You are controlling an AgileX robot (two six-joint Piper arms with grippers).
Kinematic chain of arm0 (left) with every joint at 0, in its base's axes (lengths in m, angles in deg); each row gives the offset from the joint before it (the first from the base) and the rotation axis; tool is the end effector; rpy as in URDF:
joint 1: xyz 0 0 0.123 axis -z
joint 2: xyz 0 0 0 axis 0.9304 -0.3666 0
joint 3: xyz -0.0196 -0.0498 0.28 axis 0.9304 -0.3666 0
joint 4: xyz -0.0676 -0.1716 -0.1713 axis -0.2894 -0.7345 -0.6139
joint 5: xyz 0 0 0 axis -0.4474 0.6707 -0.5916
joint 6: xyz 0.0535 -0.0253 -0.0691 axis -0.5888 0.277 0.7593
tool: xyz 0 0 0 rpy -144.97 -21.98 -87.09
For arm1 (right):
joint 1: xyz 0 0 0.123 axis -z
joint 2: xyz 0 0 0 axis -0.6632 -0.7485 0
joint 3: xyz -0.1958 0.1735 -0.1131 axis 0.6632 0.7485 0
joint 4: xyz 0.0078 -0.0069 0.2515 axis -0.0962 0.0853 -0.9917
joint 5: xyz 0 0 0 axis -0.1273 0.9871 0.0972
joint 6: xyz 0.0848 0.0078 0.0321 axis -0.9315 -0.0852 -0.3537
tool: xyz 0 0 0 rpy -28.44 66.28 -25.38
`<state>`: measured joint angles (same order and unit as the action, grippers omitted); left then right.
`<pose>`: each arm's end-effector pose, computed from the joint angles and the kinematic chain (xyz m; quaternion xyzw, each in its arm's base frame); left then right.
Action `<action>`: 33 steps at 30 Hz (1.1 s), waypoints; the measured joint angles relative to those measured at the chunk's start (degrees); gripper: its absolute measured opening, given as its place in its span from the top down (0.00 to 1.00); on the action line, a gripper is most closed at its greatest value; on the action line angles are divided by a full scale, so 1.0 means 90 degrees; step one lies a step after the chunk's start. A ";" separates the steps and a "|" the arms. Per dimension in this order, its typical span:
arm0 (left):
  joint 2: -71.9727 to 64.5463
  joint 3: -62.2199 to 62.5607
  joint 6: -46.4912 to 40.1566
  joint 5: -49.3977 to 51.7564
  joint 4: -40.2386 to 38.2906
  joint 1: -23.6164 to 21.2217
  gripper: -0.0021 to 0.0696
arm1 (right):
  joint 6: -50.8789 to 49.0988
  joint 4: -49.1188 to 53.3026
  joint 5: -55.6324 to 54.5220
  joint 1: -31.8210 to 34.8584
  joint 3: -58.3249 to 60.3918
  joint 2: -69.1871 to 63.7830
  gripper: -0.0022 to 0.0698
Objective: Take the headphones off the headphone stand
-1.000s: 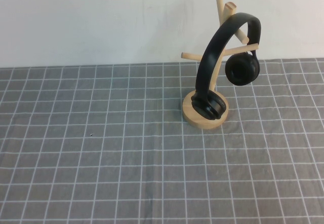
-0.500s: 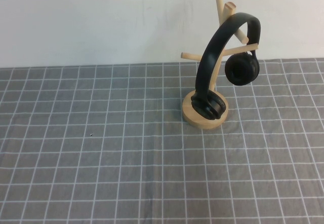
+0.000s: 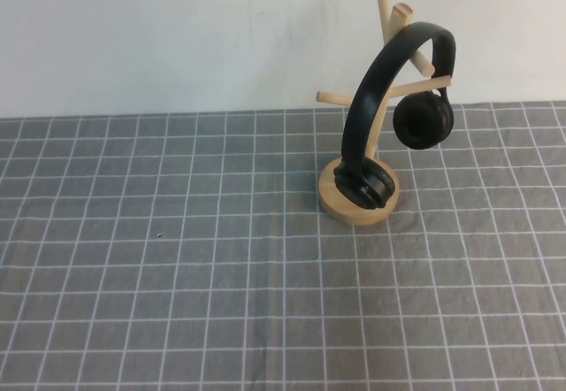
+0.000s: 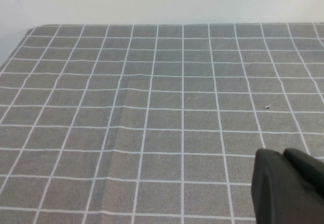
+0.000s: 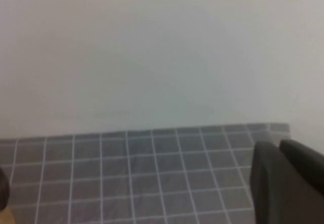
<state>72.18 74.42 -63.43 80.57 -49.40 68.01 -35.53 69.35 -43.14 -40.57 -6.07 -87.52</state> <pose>0.0527 -0.0001 0.1740 0.0184 0.7986 0.0156 0.6013 0.2111 -0.0149 0.3773 0.0348 0.8117 -0.0620 0.5797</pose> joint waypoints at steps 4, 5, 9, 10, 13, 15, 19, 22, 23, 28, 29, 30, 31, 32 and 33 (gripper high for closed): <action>0.0000 0.0000 0.0000 0.0000 0.0000 0.0000 0.98 | 0.0490 -0.0016 -0.0309 -0.0478 0.0000 -0.0903 0.98; 0.0000 0.0000 0.0000 0.0000 0.0000 0.0000 0.98 | 0.0854 0.0076 -0.0446 -0.0695 0.0000 -0.1115 0.98; 0.0000 0.0000 0.0000 0.0000 0.0000 0.0000 0.98 | 0.2070 0.0373 -0.0820 -0.1549 0.0000 -0.1783 0.98; 0.0000 0.0000 0.0000 0.0000 0.0000 0.0000 0.98 | 0.2255 0.0406 -0.0877 -0.1727 0.0000 -0.1917 0.98; 0.0000 0.0000 0.0000 0.0000 0.0000 0.0000 0.98 | 0.2488 0.0455 -0.0925 -0.2117 0.0000 -0.2220 0.98; 0.0000 0.0000 0.0000 0.0000 0.0000 0.0000 0.98 | 0.2544 0.0547 -0.0935 -0.2295 0.0000 -0.2413 0.98; 0.0000 0.0000 0.0000 0.0000 0.0000 0.0000 0.98 | 0.2588 0.0768 -0.0912 -0.2468 0.0000 -0.2713 0.98; 0.0000 0.0000 0.0000 0.0000 0.0000 0.0000 0.98 | 0.2599 0.0757 -0.1095 -0.2486 0.0030 -0.2727 0.98; 0.0000 0.0000 0.0000 0.0000 0.0000 0.0000 0.98 | 0.2599 0.0757 -0.1395 -0.2486 0.0117 -0.2659 0.98; 0.0000 0.0000 0.0000 0.0000 0.0000 0.0000 0.98 | 0.2093 0.0704 -0.3890 -0.2486 0.1106 -0.2077 0.98; 0.0000 0.0000 0.0000 0.0000 0.0000 0.0000 0.98 | 0.1972 0.0704 -0.4367 -0.2486 0.1346 -0.1993 0.98; 0.0000 0.0000 0.0000 0.0000 0.0000 0.0000 0.98 | 0.1869 0.0734 -0.4687 -0.2456 0.1520 -0.1950 0.98; 0.0000 0.0000 0.0000 0.0000 0.0000 0.0000 0.98 | 0.1746 0.0761 -0.5012 -0.2401 0.1707 -0.1924 0.98; 0.0000 0.0000 0.0000 0.0000 0.0000 0.0000 0.98 | 0.1567 0.0795 -0.5263 -0.2308 0.1860 -0.1924 0.98; 0.0000 0.0000 0.0000 0.0000 0.0000 0.0000 0.98 | 0.1370 0.0848 -0.5439 -0.2206 0.1974 -0.1924 0.98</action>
<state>72.18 74.42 -63.43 80.57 -49.40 68.01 -23.20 76.98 -92.09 -60.42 11.70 -104.84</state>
